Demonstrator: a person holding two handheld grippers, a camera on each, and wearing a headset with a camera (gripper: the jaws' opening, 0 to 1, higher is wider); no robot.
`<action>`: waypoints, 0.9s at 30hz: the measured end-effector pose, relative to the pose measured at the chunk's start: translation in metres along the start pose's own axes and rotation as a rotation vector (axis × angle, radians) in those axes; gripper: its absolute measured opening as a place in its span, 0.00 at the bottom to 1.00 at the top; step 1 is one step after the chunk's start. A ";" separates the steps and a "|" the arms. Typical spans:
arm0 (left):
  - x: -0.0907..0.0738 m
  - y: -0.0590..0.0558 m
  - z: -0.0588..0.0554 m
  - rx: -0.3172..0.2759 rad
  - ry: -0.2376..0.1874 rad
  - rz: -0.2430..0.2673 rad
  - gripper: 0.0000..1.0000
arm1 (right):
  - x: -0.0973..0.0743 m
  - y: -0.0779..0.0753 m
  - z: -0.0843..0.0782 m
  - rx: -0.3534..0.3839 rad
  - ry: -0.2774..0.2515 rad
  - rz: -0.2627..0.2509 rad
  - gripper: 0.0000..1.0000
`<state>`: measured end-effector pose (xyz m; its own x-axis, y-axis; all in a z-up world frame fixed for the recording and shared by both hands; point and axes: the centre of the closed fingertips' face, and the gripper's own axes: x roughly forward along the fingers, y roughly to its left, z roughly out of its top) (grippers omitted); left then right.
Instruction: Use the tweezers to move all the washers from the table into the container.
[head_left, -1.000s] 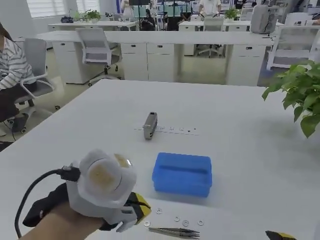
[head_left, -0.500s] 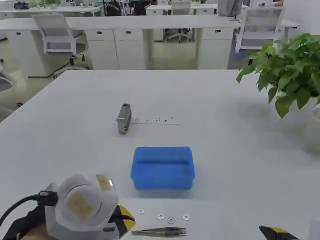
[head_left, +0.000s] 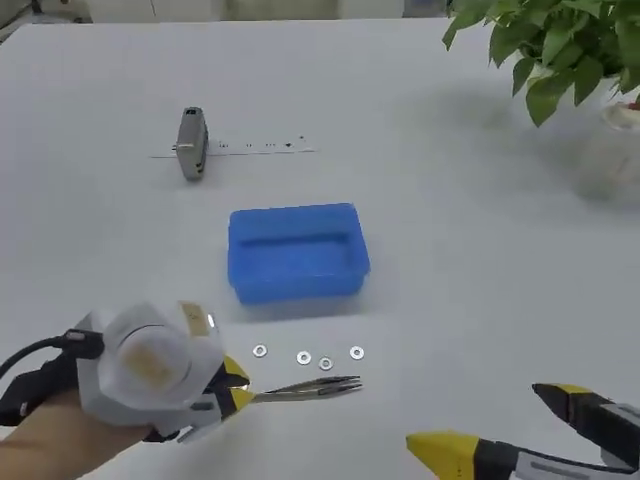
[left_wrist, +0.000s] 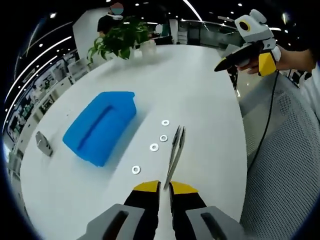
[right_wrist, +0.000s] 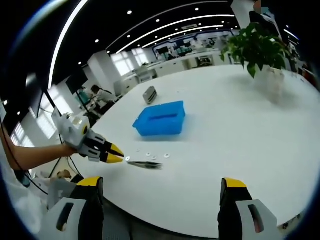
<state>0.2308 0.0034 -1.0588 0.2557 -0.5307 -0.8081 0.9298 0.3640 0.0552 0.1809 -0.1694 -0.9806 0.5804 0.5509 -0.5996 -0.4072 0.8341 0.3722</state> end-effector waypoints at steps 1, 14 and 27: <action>0.001 0.001 -0.001 0.004 -0.001 -0.002 0.04 | 0.001 0.001 -0.001 0.004 0.009 -0.004 0.96; 0.019 -0.012 -0.009 0.155 0.033 -0.058 0.03 | 0.010 0.039 0.018 -0.064 -0.034 0.054 0.97; 0.009 -0.017 -0.009 0.069 0.005 -0.032 0.00 | 0.050 0.072 0.029 -0.236 0.032 0.223 0.89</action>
<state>0.2153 -0.0009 -1.0720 0.2243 -0.5370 -0.8132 0.9535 0.2934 0.0692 0.2009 -0.0807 -0.9628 0.4376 0.7148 -0.5456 -0.6758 0.6616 0.3248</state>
